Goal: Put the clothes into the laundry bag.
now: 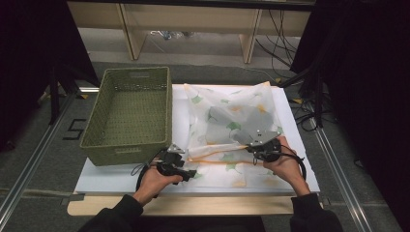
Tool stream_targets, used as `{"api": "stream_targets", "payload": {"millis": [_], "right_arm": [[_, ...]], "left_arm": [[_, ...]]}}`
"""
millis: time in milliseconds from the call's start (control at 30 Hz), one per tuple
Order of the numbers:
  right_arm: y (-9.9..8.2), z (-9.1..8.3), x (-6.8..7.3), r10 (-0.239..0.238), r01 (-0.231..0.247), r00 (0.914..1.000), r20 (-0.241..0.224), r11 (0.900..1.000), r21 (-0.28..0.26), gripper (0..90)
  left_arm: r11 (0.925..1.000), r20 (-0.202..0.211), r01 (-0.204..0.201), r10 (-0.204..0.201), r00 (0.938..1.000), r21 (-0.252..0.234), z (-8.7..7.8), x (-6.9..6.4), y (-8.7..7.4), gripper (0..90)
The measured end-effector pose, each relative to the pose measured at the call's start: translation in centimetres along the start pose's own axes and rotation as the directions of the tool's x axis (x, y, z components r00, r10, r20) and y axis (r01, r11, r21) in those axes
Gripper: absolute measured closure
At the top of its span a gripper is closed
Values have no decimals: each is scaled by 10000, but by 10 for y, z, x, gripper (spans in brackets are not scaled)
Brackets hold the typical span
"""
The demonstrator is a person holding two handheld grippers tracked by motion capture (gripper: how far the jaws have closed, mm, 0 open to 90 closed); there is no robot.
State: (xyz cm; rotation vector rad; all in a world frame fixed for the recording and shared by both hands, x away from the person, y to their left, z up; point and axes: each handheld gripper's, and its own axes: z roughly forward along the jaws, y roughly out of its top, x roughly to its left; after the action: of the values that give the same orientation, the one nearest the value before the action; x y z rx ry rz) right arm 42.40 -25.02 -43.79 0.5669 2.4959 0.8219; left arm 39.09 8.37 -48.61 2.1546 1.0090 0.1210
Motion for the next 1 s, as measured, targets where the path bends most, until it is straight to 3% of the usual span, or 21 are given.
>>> {"api": "stream_targets", "payload": {"millis": [100, 133, 267, 300, 400, 467, 533, 567, 600, 633, 700, 733, 833, 867, 900, 933, 1000], "right_arm": [[-1, 2, 0, 3, -3, 10000, -28, 10000, 68, 900], [-1, 2, 1, -1, 2, 10000, -43, 9999, 117, 900], [-1, 5, 1, -196, 200, 9996, -189, 9996, 198, 900], [-2, 6, 2, 3, 1, 9999, -159, 9996, 294, 900], [-4, 10, 2, -141, 142, 9999, -29, 9994, 329, 900], [-7, 13, 3, 73, -72, 10000, -29, 9988, 487, 900], [-8, 16, 2, -171, 169, 9999, 29, 9984, 542, 900], [-8, 15, 2, -232, 239, 9997, -93, 9954, 927, 900], [-8, 16, 3, -163, 164, 9999, -19, 9964, 828, 899], [-8, 18, 1, -563, 568, 9984, -89, 9954, 771, 899], [-8, 18, 2, -347, 346, 9994, -1, 9947, 970, 898], [-9, 19, 4, -117, 106, 9998, 129, 9968, 794, 896], [-9, 18, 4, 60, -58, 10000, -20, 9949, 1011, 883], [-10, 19, 4, 44, -51, 10000, 64, 9948, 1020, 879], [-9, 22, 2, -391, 388, 9992, 18, 9957, 846, 876], [-10, 21, 5, 22, -14, 10000, -72, 9934, 1150, 872], [-10, 22, 6, 117, -119, 9999, 19, 9937, 1117, 856]], "left_arm": [[9984, -143, -549, 551, 9984, 140, -1, -2, -1, 417], [9990, 28, -446, 446, 9990, -103, 1, -3, -1, 427], [9983, 239, -533, 538, 9983, -214, 2, -5, -2, 511], [9975, 340, -686, 692, 9970, -161, 1, -6, -1, 533], [9946, 307, -1004, 1012, 9944, -261, 1, -8, -1, 592], [9947, 342, -986, 996, 9944, -292, 0, -9, -2, 628], [9928, 533, -1114, 1137, 9921, -432, 1, -12, -2, 623], [9911, 558, -1271, 1292, 9900, -396, 1, -12, -2, 617], [9927, 567, -1156, 1175, 9915, -344, 2, -14, -3, 616], [9909, 538, -1303, 1320, 9898, -335, 2, -15, -3, 621], [9852, 476, -1667, 1685, 9846, -406, 2, -17, -2, 660], [9847, 522, -1698, 1718, 9837, -401, 1, -17, -2, 680], [9831, 323, -1754, 1772, 9836, -528, -2, -16, -1, 754], [9846, 396, -1659, 1682, 9850, -554, -3, -18, -1, 783], [9830, 354, -1747, 1769, 9836, -566, -4, -18, 0, 795], [9833, 433, -1720, 1746, 9837, -590, -5, -18, 1, 808], [9858, 533, -1576, 1607, 9856, -572, -5, -18, 0, 821]]}}
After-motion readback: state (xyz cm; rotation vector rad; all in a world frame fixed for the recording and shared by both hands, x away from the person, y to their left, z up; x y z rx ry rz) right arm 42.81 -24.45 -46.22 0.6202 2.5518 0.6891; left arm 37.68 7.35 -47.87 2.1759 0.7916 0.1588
